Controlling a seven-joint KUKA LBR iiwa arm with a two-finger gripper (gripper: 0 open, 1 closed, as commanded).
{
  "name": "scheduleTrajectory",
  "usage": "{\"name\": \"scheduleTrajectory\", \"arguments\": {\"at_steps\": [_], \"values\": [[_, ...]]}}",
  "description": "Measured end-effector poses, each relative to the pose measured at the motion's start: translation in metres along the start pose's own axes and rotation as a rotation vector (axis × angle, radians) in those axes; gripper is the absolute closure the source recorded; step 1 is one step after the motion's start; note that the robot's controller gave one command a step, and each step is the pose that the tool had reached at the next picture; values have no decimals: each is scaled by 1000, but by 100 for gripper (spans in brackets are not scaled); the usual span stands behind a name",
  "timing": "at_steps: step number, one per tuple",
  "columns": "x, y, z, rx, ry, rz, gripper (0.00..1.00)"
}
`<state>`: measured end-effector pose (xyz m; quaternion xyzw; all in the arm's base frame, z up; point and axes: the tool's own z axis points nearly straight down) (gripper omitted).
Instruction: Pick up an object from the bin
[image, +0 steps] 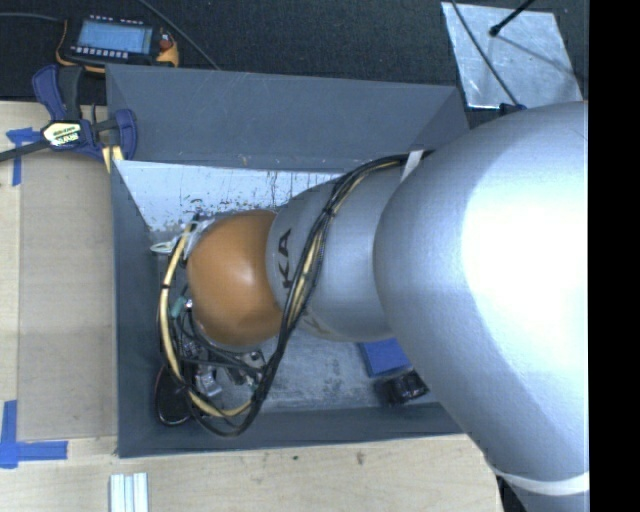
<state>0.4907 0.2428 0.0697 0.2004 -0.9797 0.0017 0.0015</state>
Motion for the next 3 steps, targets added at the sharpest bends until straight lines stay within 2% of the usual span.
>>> {"name": "scheduleTrajectory", "arguments": {"at_steps": [1, 2, 3], "values": [[0, 0, 0, 0, 0, 1, 100], [-38, -18, -1, -2, -3, -2, 100], [-47, -22, -1, -2, -5, -1, 100]]}}
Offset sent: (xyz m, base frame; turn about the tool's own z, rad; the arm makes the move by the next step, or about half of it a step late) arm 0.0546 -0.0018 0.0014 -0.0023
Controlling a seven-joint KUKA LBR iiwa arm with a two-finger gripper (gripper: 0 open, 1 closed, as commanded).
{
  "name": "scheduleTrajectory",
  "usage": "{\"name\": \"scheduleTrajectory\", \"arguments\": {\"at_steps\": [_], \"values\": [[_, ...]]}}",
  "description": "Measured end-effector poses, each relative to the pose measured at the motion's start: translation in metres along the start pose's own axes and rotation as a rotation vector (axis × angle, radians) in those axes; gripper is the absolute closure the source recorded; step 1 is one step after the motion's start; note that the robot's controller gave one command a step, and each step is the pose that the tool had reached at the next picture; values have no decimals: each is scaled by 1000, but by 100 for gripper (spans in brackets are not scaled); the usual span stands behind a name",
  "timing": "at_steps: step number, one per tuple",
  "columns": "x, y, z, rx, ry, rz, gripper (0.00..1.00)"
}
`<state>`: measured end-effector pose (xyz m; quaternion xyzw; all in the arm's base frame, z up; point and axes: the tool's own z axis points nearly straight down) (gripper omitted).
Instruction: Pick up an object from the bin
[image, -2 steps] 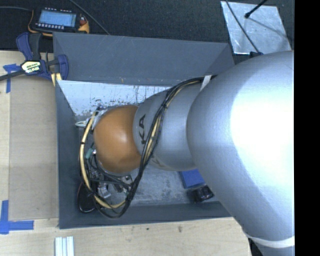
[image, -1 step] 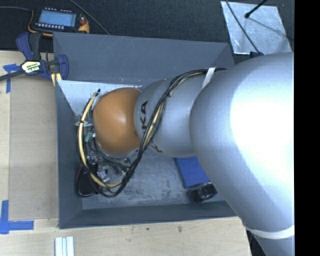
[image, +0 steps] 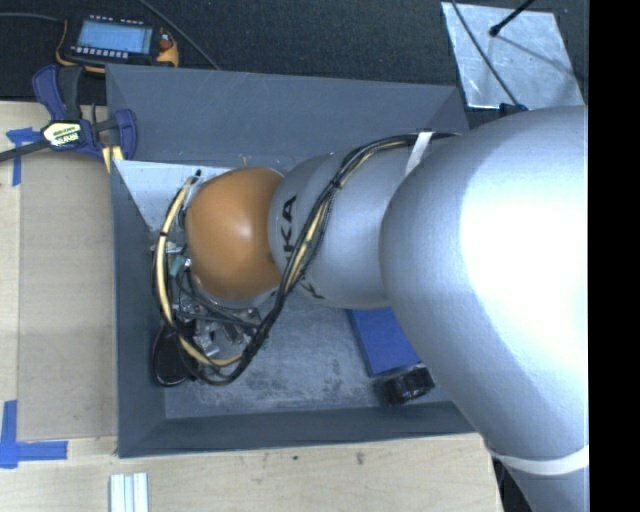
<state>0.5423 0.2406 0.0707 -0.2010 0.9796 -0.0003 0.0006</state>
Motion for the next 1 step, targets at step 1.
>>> {"name": "scheduleTrajectory", "arguments": {"at_steps": [1], "values": [[-5, -3, -1, 0, -3, 0, 100]]}}
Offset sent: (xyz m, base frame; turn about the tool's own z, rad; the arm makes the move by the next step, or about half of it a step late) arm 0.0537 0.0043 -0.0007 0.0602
